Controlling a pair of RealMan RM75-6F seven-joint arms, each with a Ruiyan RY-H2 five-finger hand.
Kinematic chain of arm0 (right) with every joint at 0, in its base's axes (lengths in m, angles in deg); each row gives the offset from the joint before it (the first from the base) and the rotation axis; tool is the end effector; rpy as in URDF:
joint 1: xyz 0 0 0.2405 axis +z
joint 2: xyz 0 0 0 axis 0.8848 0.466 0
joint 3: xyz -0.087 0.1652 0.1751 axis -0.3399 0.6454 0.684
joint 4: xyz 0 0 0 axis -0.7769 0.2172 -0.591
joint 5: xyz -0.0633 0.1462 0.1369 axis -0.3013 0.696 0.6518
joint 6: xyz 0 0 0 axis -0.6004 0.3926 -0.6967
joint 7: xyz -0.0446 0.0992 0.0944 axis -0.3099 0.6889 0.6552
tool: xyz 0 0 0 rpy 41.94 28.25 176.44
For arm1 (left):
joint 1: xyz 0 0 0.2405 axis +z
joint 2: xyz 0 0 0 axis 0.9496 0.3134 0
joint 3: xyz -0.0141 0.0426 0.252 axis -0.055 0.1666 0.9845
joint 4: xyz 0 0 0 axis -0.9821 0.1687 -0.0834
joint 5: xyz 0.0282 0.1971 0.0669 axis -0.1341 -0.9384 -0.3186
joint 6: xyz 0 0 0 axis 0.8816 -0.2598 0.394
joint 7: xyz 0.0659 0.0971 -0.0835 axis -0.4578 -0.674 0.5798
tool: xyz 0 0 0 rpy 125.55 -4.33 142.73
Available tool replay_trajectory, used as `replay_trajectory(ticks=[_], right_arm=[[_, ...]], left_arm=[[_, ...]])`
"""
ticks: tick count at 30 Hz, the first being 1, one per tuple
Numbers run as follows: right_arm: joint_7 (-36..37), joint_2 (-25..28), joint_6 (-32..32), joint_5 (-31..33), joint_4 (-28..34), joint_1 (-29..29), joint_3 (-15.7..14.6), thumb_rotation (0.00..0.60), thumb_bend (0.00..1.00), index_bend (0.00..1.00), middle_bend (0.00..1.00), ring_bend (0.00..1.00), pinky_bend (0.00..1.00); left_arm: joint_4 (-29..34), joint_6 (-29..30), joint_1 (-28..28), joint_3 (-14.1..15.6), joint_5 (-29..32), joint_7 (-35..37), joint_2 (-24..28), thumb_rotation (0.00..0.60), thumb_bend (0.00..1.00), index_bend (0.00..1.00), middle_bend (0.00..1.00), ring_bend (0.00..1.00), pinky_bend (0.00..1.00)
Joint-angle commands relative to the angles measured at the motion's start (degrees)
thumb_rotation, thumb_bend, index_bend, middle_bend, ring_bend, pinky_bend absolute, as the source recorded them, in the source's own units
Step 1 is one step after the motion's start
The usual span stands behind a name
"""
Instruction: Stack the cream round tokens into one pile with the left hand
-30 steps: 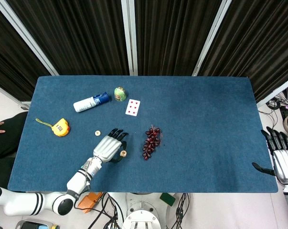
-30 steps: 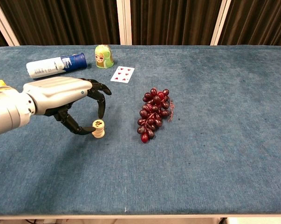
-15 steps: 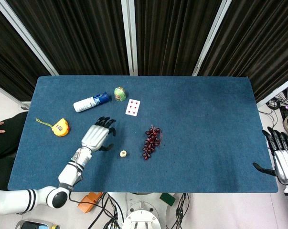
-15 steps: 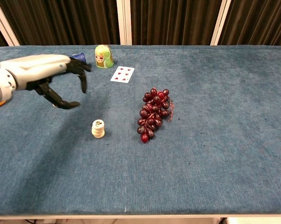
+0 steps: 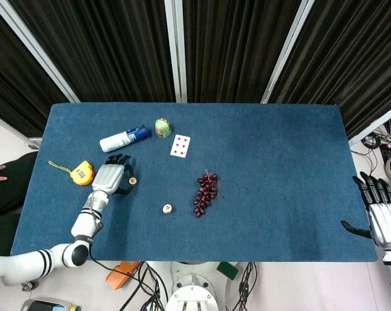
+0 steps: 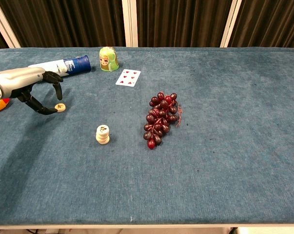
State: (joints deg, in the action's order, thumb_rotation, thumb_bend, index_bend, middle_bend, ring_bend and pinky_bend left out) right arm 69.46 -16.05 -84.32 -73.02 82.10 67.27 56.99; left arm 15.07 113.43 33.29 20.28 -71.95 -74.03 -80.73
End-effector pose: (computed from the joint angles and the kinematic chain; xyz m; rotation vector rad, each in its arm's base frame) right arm -0.3271 -0.1839 0.1747 1.4124 -0.8919 0.9372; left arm -0.2210 0.3412 -0.0216 -1.6731 -1.1608 -0.7328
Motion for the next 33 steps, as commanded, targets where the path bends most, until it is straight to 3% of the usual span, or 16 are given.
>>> replay_trajectory(ticks=[1, 12, 25, 33], right_arm=[[-0.3, 0.1, 0.0, 0.1, 0.2, -0.1, 0.0, 0.6, 0.19, 0.0, 0.02, 0.0, 0.01], [-0.8, 0.3, -0.6, 0.1, 0.8, -0.5, -0.1, 0.6, 0.19, 0.0, 0.02, 0.0, 0.01], [-1.2, 0.5, -0.8, 0.0, 1.3, -0.7, -0.2, 0.6, 0.19, 0.0, 0.02, 0.0, 0.01], [-1.5, 0.5, -0.7, -0.3, 1.5, -0.4, -0.1, 0.6, 0.19, 0.0, 0.02, 0.0, 0.01]], left_arm=[[-0.5, -0.5, -0.1, 0.0, 0.0, 0.1, -0.2, 0.6, 0.28, 0.41, 0.08, 0.0, 0.0], [-2.4, -1.9, -0.4, -0.4, 0.6, -0.1, -1.3, 0.6, 0.28, 0.42, 0.08, 0.0, 0.0], [-3.8, -2.2, -0.1, -0.7, 0.6, 0.6, -1.7, 0.6, 0.34, 0.53, 0.08, 0.0, 0.0], [5.7, 1.8, 1.9, -0.2, -5.5, 2.6, 3.1, 0.6, 0.35, 0.53, 0.08, 0.0, 0.0]])
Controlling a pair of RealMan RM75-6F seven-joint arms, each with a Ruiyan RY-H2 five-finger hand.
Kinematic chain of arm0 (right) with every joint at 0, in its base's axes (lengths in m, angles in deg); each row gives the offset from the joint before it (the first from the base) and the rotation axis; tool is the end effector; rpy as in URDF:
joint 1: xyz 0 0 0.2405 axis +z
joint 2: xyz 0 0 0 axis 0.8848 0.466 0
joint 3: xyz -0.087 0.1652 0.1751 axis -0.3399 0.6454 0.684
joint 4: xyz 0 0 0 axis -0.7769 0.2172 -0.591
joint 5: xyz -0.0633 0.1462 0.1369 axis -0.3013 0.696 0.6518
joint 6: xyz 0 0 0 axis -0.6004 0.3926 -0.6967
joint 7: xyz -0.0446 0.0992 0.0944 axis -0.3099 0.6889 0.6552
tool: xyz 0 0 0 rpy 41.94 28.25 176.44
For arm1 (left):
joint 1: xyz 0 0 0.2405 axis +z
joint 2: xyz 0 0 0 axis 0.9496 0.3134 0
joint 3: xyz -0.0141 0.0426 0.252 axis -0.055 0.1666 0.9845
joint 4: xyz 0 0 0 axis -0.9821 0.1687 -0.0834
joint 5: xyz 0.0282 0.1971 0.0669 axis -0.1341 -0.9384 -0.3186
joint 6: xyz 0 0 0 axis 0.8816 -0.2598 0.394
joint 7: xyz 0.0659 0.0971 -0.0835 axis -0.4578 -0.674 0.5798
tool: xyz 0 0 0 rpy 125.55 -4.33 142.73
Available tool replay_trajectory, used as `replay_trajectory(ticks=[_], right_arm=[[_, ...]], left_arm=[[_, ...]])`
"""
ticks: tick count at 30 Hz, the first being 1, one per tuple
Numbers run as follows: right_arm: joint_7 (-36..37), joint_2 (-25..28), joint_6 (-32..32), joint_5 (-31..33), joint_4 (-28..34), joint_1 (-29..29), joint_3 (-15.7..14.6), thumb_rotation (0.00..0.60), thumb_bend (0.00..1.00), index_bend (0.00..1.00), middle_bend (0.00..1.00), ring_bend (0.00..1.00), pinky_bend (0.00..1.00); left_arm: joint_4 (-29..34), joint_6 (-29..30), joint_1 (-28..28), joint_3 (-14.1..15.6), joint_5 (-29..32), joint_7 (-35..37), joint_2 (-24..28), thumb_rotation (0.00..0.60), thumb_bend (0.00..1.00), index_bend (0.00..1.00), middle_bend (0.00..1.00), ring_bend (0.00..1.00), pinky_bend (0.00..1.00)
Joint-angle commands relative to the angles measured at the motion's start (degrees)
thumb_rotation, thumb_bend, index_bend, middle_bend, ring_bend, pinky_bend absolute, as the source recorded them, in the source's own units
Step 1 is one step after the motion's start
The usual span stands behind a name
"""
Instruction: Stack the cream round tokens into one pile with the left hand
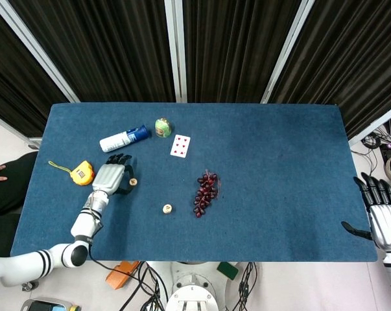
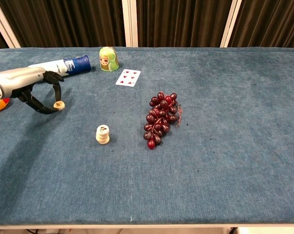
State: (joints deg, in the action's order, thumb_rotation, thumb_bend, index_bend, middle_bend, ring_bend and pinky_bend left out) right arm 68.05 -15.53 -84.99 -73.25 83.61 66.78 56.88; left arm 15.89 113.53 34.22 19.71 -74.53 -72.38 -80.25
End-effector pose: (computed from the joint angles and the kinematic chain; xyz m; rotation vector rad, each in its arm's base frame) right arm -0.3231 -0.1803 0.1756 1.4112 -0.8823 0.9343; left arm -0.2182 0.3389 -0.0190 -1.6778 -1.1633 -0.7706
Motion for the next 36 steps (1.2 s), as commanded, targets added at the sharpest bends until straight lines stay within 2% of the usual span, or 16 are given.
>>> replay_trajectory(ticks=[1, 7, 15, 27, 36], right_arm=[[-0.1, -0.1, 0.0, -0.1, 0.0, 0.1, 0.0, 0.6, 0.19, 0.0, 0.02, 0.0, 0.01], [0.0, -0.2, 0.1, -0.1, -0.1, 0.1, 0.0, 0.6, 0.19, 0.0, 0.02, 0.0, 0.01], [0.9, -0.3, -0.2, 0.1, -0.9, -0.3, -0.1, 0.6, 0.19, 0.0, 0.02, 0.0, 0.01], [2.1, -0.7, -0.2, 0.1, -2.0, -0.3, -0.2, 0.6, 0.19, 0.0, 0.02, 0.0, 0.01], [2.3, -0.8, -0.2, 0.2, -2.2, -0.3, -0.1, 0.6, 0.19, 0.0, 0.02, 0.0, 0.01]], left_arm=[[6.4, 1.8, 1.0, 0.6, -3.6, 1.2, 3.4, 0.6, 0.35, 0.53, 0.08, 0.0, 0.0], [14.6, 1.2, 0.6, 1.8, -7.3, 0.5, 6.6, 0.6, 0.35, 0.53, 0.08, 0.0, 0.0], [19.4, 0.2, -1.6, 2.3, -8.4, -3.0, 5.4, 0.6, 0.35, 0.53, 0.08, 0.0, 0.0], [20.6, 0.9, -4.3, 3.3, -4.7, -11.8, 2.5, 0.6, 0.34, 0.51, 0.08, 0.0, 0.0], [21.3, 1.9, -5.1, 3.7, -2.3, -14.5, 1.8, 0.6, 0.33, 0.5, 0.08, 0.0, 0.0]])
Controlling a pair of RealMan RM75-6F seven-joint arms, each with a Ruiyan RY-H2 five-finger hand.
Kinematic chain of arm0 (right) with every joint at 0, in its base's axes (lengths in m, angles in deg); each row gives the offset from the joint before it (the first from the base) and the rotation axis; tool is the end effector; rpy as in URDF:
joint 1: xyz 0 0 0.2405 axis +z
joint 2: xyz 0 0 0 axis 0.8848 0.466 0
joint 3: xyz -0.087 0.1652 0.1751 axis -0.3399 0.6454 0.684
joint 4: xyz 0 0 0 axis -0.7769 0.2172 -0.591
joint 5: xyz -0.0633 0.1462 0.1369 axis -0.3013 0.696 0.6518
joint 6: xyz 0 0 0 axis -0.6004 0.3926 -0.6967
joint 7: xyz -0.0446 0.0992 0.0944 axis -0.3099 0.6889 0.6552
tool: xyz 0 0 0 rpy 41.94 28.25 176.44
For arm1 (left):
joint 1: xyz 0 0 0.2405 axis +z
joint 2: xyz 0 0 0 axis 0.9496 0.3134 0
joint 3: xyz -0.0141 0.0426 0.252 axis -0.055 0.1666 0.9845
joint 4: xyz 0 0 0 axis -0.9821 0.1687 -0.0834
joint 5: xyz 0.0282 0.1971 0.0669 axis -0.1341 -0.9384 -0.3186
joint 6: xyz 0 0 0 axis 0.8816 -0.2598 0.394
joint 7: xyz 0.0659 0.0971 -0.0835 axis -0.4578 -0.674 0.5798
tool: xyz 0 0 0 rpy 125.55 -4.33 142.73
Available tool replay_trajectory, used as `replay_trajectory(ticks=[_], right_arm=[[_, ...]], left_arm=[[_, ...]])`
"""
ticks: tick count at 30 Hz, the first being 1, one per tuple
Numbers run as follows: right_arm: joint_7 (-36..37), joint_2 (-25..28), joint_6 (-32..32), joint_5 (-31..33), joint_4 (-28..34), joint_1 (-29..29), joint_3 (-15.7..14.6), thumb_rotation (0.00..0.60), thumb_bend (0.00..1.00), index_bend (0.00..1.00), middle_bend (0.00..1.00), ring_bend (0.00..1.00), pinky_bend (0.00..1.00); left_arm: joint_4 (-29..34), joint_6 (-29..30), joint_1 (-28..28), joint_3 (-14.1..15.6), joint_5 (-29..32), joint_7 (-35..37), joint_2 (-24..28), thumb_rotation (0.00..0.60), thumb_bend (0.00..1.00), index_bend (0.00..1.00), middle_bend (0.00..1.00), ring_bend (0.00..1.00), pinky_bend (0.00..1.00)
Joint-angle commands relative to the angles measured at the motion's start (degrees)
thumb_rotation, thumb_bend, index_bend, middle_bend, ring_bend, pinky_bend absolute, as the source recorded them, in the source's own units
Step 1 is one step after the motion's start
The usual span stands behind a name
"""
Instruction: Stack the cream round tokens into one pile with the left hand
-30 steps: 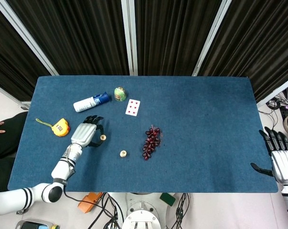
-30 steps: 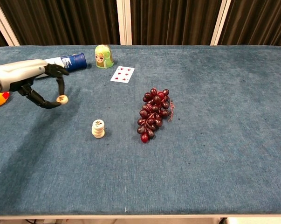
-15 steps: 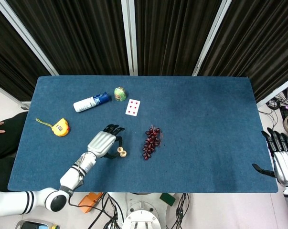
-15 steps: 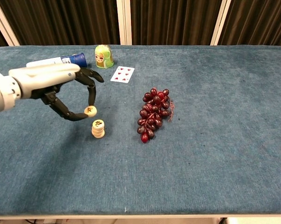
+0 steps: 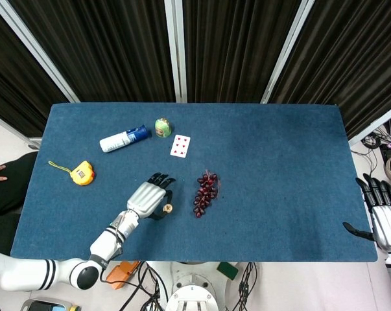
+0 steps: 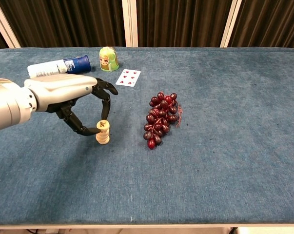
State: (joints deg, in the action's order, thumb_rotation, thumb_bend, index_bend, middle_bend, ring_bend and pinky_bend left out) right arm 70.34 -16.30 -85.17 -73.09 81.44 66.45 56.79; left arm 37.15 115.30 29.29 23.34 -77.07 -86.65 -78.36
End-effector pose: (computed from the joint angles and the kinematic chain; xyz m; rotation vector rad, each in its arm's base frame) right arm -0.3306 -0.1785 0.1758 1.3971 -0.8978 0.9409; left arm -0.1200 0.2810 -0.0395 -2.0454 -1.0346 -0.8492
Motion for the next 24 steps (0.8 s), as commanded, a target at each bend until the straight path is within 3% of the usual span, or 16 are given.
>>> replay_trajectory(ticks=[1, 24], right_arm=[[0.0, 0.0, 0.0, 0.0, 0.0, 0.0, 0.0, 0.6, 0.19, 0.0, 0.02, 0.0, 0.01], [-0.3, 0.1, 0.3, 0.0, 0.4, 0.3, 0.1, 0.6, 0.19, 0.0, 0.02, 0.0, 0.01]], left_arm=[[0.0, 0.1, -0.2, 0.1, 0.3, -0.4, -0.2, 0.6, 0.33, 0.5, 0.08, 0.0, 0.0], [0.1, 1.4, -0.6, 1.1, 1.5, -0.6, 0.3, 0.6, 0.32, 0.48, 0.08, 0.0, 0.0]])
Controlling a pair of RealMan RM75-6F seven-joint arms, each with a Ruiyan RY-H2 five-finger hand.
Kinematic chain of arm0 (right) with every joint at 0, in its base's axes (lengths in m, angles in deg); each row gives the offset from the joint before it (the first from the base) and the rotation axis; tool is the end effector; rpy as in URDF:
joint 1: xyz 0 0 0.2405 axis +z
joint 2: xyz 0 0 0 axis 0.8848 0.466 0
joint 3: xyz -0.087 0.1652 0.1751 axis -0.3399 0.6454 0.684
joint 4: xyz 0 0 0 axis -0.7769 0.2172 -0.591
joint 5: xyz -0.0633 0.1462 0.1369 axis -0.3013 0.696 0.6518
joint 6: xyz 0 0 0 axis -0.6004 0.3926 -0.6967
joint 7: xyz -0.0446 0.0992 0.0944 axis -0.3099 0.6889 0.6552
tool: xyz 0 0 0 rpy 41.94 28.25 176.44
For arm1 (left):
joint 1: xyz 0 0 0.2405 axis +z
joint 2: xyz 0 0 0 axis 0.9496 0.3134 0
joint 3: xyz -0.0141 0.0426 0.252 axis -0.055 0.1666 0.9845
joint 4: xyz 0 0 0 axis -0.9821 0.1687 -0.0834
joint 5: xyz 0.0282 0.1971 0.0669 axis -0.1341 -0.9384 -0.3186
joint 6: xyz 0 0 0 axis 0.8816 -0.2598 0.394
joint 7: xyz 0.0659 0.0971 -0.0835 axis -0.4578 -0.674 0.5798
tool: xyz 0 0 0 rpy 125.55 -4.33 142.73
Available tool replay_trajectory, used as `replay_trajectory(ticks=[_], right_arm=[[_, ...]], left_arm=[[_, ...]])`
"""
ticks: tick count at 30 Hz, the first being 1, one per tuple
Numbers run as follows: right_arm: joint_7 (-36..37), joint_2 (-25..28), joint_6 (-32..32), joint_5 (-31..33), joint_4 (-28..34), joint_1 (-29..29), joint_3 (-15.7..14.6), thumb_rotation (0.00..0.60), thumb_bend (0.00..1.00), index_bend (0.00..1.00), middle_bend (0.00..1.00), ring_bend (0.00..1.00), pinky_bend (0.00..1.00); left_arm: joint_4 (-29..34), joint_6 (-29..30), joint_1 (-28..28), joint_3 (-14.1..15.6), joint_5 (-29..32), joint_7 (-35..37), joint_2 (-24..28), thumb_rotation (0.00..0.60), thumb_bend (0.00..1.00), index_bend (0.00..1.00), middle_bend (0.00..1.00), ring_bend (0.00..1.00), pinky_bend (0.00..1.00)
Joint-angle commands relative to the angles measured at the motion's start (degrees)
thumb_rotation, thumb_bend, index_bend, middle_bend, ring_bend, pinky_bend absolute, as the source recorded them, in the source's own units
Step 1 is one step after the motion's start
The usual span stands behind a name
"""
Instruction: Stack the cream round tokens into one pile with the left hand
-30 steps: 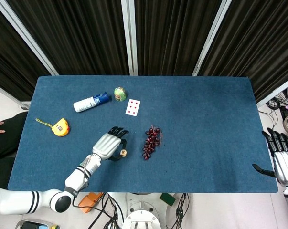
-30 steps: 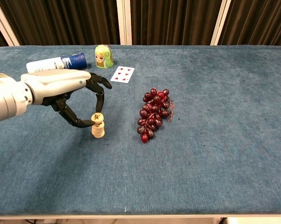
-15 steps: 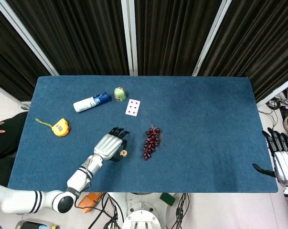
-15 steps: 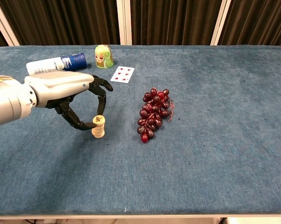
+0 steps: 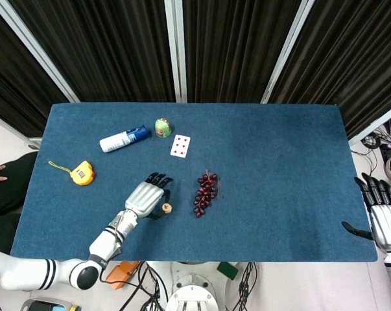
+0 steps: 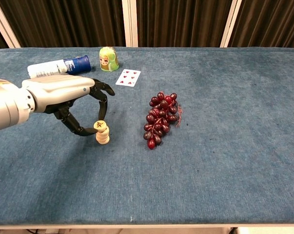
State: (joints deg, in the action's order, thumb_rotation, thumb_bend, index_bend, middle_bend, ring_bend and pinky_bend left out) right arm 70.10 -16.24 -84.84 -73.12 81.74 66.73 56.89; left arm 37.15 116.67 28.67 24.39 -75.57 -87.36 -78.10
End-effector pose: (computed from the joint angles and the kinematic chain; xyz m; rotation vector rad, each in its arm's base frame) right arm -0.3290 -0.1805 0.1751 1.4024 -0.8978 0.9420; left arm -0.1247 0.2819 -0.0381 -2.0322 -1.0268 -0.8221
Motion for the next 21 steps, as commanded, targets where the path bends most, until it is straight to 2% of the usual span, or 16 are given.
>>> replay_trajectory(ticks=[1, 21], right_arm=[[-0.1, 0.0, 0.0, 0.0, 0.1, 0.0, 0.0, 0.6, 0.19, 0.0, 0.02, 0.0, 0.01], [0.1, 0.0, -0.2, 0.0, -0.1, -0.1, 0.0, 0.6, 0.19, 0.0, 0.02, 0.0, 0.01]], left_arm=[[0.1, 0.0, 0.0, 0.1, 0.0, 0.1, 0.1, 0.6, 0.32, 0.48, 0.08, 0.0, 0.0], [1.6, 1.4, 0.3, 0.6, -0.7, 0.1, 1.1, 0.6, 0.29, 0.42, 0.07, 0.0, 0.0]])
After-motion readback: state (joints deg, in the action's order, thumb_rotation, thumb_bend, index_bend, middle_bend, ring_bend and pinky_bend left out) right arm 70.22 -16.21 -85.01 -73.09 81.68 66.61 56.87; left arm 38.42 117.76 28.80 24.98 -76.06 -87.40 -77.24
